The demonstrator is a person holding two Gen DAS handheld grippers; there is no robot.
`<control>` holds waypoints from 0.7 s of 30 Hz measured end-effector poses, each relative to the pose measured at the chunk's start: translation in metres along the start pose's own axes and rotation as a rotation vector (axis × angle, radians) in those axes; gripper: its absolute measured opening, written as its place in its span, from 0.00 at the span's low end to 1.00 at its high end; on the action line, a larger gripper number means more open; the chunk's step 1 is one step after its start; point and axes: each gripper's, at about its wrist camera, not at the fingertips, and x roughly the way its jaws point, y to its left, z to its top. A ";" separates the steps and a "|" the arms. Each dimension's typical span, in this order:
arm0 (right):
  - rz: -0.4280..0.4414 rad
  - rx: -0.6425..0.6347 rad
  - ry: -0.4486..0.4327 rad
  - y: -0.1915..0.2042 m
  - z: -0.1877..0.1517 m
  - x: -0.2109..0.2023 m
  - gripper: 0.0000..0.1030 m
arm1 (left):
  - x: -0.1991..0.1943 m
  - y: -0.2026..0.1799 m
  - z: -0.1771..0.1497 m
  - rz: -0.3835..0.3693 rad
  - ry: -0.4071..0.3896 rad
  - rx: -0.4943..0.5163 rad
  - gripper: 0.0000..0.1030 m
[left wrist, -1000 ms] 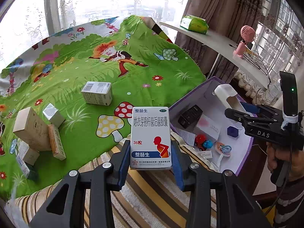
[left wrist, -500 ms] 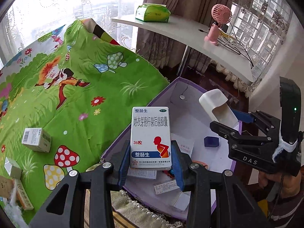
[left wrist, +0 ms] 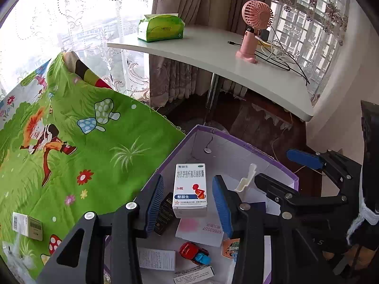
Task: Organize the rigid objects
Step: 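Carry the medicine box and white holder into the purple box and open both grippers, then move both open grippers back toward the remaining small boxes on the bed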
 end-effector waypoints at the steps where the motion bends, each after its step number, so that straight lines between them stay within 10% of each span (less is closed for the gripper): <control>1: -0.003 0.002 -0.004 0.000 0.001 -0.001 0.78 | -0.003 0.001 0.001 -0.001 -0.009 -0.002 0.45; 12: -0.025 -0.030 -0.120 0.018 0.006 -0.035 0.97 | -0.080 0.020 -0.005 0.057 -0.261 -0.042 0.83; 21: -0.086 -0.048 -0.252 0.047 0.015 -0.069 0.99 | -0.138 0.043 -0.029 0.087 -0.380 -0.047 0.83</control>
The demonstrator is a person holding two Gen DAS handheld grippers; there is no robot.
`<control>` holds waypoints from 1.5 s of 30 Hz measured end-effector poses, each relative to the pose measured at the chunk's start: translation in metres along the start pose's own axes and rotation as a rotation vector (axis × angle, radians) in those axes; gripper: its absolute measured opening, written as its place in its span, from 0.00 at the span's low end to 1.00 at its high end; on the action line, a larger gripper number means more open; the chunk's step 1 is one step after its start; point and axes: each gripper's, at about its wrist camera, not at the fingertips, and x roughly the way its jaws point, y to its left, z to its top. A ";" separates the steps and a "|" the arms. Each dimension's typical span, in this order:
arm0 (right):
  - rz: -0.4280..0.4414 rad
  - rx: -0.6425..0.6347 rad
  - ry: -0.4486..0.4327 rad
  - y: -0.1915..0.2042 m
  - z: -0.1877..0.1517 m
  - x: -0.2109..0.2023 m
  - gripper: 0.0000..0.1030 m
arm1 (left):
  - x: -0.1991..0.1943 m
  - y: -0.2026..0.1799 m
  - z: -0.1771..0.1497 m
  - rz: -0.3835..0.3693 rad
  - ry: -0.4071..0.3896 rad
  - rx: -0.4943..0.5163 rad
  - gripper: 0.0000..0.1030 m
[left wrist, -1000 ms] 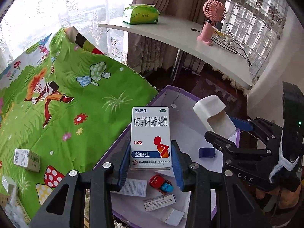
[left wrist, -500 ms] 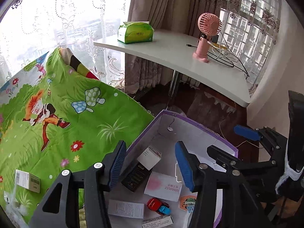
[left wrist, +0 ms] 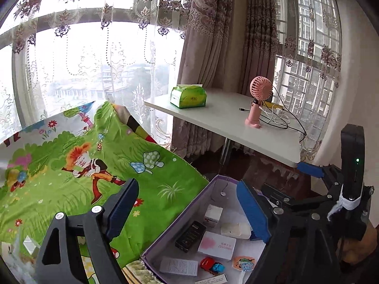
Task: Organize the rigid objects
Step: 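Move both open grippers back toward the remaining small boxes on the bed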
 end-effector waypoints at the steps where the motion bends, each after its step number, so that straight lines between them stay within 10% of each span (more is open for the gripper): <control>1: -0.005 -0.015 -0.011 0.005 0.001 -0.004 0.99 | -0.007 0.003 -0.001 0.021 -0.014 0.008 0.83; 17: 0.343 -0.094 0.016 0.091 0.002 -0.025 0.99 | -0.093 0.092 -0.042 0.124 -0.067 -0.164 0.83; 28: 0.473 -0.185 0.088 0.177 -0.013 -0.030 0.99 | -0.150 0.195 -0.092 0.355 -0.066 -0.417 0.83; 45: 0.605 -0.320 0.235 0.285 -0.039 -0.024 0.99 | -0.184 0.314 -0.177 0.527 0.141 -0.877 0.77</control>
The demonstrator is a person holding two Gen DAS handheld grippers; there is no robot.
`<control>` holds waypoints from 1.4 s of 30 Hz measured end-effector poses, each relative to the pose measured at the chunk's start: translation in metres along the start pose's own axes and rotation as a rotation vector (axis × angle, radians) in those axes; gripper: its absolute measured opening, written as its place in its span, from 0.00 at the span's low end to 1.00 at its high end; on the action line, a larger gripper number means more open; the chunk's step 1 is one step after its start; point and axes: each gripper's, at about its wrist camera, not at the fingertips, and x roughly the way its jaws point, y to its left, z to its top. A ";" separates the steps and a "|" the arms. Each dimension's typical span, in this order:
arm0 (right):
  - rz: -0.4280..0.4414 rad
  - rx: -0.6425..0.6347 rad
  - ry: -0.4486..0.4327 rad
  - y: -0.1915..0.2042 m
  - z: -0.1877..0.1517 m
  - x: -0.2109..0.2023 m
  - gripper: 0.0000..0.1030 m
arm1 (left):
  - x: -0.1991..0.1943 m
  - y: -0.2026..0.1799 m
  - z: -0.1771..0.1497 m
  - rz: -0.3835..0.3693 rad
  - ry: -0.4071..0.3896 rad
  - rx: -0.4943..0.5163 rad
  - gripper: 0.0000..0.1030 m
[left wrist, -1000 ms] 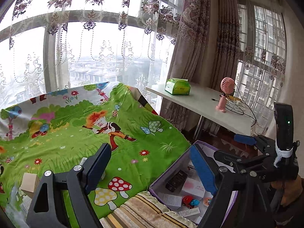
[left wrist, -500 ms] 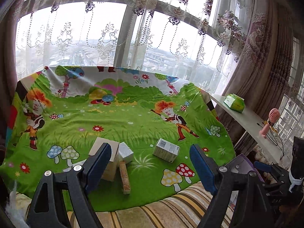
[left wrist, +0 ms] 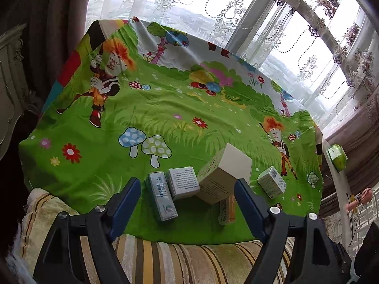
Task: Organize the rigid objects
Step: 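Move both open grippers back toward the remaining small boxes on the bed, then grasp the blue-printed medicine box with the left gripper while the right grasps the tall orange box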
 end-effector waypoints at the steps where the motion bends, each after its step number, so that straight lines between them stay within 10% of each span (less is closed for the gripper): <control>1: 0.003 -0.007 0.007 0.005 0.002 0.005 0.99 | 0.004 0.005 0.000 -0.002 0.019 -0.011 0.75; 18: 0.044 -0.090 0.160 0.060 0.035 0.087 0.90 | 0.065 0.024 -0.017 0.013 0.238 -0.052 0.50; 32: 0.013 -0.149 0.263 0.087 0.041 0.132 0.86 | 0.085 0.024 -0.022 0.072 0.270 -0.024 0.38; 42: 0.007 -0.113 0.318 0.086 0.043 0.160 0.66 | 0.083 0.029 -0.025 0.055 0.242 -0.050 0.34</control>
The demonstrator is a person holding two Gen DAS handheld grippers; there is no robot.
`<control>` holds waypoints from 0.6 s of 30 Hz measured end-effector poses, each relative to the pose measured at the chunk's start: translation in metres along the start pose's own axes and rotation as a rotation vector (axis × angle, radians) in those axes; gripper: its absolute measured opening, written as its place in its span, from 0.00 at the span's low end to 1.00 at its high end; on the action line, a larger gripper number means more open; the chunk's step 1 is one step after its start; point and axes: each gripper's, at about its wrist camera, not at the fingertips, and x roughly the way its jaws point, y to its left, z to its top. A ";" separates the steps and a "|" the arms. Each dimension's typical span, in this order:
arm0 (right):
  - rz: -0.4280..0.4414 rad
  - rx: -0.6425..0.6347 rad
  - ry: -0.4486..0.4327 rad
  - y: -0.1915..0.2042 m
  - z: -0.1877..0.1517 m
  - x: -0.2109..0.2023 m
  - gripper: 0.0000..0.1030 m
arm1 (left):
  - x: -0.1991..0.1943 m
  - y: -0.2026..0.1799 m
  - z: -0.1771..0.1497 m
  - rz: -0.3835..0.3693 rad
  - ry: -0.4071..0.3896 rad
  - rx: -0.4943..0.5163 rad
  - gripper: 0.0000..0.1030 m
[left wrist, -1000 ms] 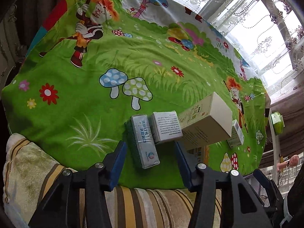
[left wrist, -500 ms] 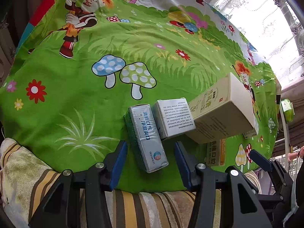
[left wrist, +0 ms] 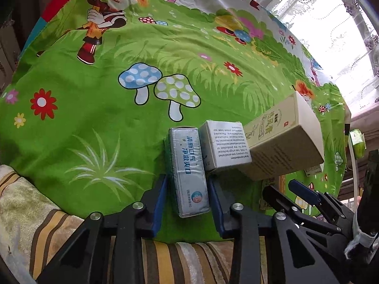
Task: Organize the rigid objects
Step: 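Grasp the blue-printed medicine box with the left gripper while the right grasps the tall orange box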
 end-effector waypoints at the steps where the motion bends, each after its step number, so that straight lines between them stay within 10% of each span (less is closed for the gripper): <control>1: 0.003 0.004 0.000 -0.001 0.000 0.001 0.65 | -0.001 0.000 0.000 -0.002 -0.006 -0.004 0.34; 8: 0.062 0.043 0.011 -0.009 -0.004 0.007 0.20 | -0.007 0.009 0.000 -0.048 -0.040 -0.054 0.33; 18: 0.105 0.062 -0.069 -0.016 -0.014 -0.020 0.18 | -0.031 0.015 -0.003 -0.103 -0.163 -0.091 0.33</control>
